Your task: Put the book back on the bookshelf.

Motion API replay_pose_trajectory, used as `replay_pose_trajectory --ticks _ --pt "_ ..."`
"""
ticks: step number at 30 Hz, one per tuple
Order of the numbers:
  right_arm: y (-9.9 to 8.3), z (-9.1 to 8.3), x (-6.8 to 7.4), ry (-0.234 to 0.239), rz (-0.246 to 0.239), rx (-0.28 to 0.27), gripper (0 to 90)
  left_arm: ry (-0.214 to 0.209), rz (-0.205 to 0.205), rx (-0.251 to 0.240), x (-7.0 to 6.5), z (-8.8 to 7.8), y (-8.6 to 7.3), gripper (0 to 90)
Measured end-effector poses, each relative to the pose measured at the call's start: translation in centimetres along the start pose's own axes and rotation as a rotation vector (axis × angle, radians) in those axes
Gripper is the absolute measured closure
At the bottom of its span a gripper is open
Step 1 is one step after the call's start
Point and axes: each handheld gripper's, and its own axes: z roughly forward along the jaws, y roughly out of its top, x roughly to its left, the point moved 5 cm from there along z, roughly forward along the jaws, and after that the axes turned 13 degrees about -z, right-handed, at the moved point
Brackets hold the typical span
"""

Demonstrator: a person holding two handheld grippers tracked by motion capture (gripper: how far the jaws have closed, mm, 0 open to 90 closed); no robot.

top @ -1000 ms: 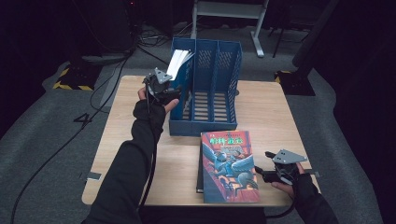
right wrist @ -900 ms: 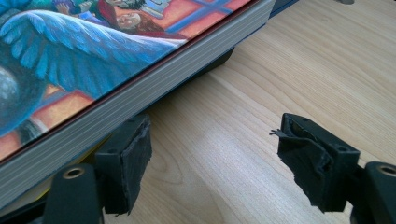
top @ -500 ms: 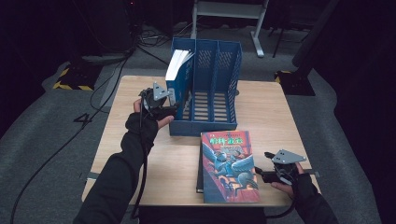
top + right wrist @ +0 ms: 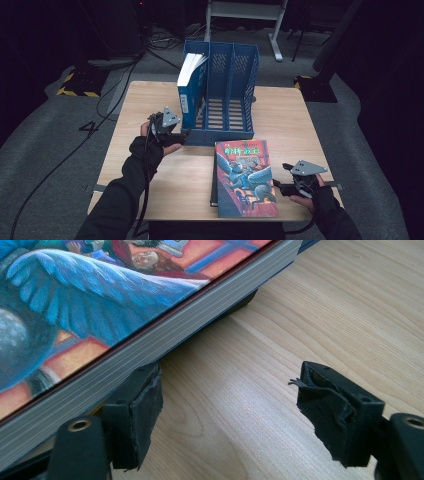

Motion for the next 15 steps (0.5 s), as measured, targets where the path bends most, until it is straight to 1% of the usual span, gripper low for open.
replay_pose_trajectory --ticks 2,3,5,6,8,10,13,14,15 --pt "0.0 -0.1 0.0 0.0 -0.001 -0.002 26.6 -0.026 0.01 0.023 -0.3 0.2 -1.1 31.6" --pt "0.1 -0.1 -0.1 0.0 0.002 -0.004 26.6 -0.032 0.018 0.037 -0.5 0.3 -1.6 31.6" --pt "0.1 -0.2 -0.2 -0.004 0.005 -0.006 26.6 -0.063 0.03 0.056 -0.9 0.5 -2.7 31.3" --pt "0.1 -0.2 -0.2 -0.003 0.007 -0.007 26.6 -0.069 0.035 0.069 -1.2 0.6 -3.2 31.3" --pt "0.1 -0.3 -0.2 -0.005 0.011 -0.009 26.6 -0.098 0.058 0.094 -1.9 0.9 -4.4 30.9" --pt "0.2 -0.4 -0.3 -0.005 0.012 -0.012 26.6 -0.114 0.07 0.113 -2.4 1.1 -5.2 29.7" --pt "0.3 -0.6 -0.4 -0.008 0.022 -0.02 26.5 -0.162 0.091 0.128 -3.5 1.2 -6.2 28.4" --pt "0.4 -0.7 -0.5 -0.009 0.022 -0.02 26.6 -0.178 0.103 0.137 -4.1 1.3 -6.7 27.8" --pt "0.5 -0.9 -0.5 -0.011 0.024 -0.025 26.5 -0.187 0.113 0.143 -4.4 1.3 -7.0 27.1"
